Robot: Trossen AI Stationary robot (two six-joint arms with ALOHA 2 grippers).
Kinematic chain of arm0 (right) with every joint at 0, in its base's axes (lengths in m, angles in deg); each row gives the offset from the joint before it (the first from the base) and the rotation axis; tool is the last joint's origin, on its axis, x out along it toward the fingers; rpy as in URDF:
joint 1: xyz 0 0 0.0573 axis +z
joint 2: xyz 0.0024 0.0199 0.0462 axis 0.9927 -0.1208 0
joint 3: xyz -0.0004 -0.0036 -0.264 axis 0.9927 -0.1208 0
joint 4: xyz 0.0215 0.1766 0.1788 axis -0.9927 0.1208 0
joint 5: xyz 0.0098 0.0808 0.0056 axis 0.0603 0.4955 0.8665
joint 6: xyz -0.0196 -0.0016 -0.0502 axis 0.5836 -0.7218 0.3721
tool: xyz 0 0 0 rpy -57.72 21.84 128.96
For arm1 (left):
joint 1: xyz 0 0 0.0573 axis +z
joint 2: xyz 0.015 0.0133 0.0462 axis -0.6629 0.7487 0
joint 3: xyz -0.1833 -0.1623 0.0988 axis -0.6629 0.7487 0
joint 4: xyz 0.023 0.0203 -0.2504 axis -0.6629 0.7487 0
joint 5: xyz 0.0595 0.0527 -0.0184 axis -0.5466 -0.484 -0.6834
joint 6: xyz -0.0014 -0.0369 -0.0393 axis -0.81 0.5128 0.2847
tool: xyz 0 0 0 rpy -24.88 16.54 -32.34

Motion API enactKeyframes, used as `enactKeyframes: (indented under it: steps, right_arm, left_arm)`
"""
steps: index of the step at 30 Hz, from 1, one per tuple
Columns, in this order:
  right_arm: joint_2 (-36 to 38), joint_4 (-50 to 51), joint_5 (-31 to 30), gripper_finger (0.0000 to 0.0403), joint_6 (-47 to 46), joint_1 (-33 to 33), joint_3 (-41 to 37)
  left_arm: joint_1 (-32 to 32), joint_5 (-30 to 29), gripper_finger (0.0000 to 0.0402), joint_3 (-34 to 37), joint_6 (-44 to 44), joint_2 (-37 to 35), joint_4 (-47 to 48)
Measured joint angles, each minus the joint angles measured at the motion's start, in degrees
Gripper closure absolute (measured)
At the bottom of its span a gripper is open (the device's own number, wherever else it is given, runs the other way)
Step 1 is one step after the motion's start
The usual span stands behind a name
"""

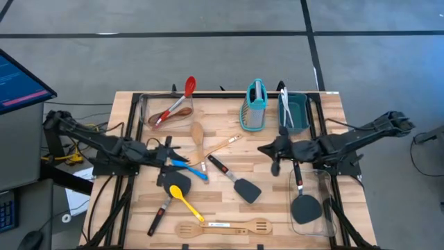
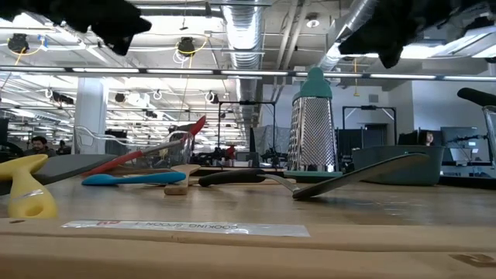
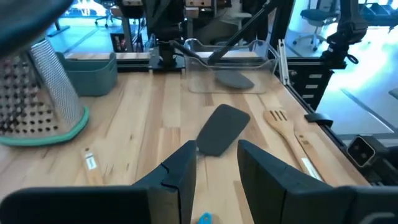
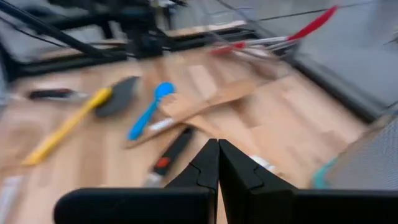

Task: Pick & Place Kitchen Items
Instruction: Put the right black turner spatula into the right transparent bin

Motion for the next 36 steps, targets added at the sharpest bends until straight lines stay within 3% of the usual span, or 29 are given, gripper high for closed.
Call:
enactKeyframes:
  steps: [7, 14, 22, 31, 36]
  right_arm:
    - [-11.14, 0.04, -1.59, 0.0403, 6.16, -4.66, 8.54]
    - [-20.54, 4.35, -1.21, 0.0402, 6.09, -5.94, 18.80]
    - [-31.20, 21.78, -1.19, 0.0402, -0.95, -4.85, 33.47]
    - [-40.63, 22.67, 3.54, 0.0402, -1.47, -2.17, 43.21]
    - [-44.11, 25.52, 4.36, 0.0402, -10.05, -1.08, 46.63]
  left_arm:
    - [0.08, 0.07, 0.0298, 5.03, 0.10, -6.04, -0.09]
    - [0.08, 0.15, 0.0298, 5.98, 0.10, -5.95, -0.01]
    - [0.10, 0.28, 0.0298, 5.98, 0.59, -5.84, 0.00]
    - [0.09, 0.27, 0.0298, 5.98, 4.52, -5.84, 0.04]
    - [0.08, 0.22, 0.0298, 5.98, 4.58, -5.84, -0.16]
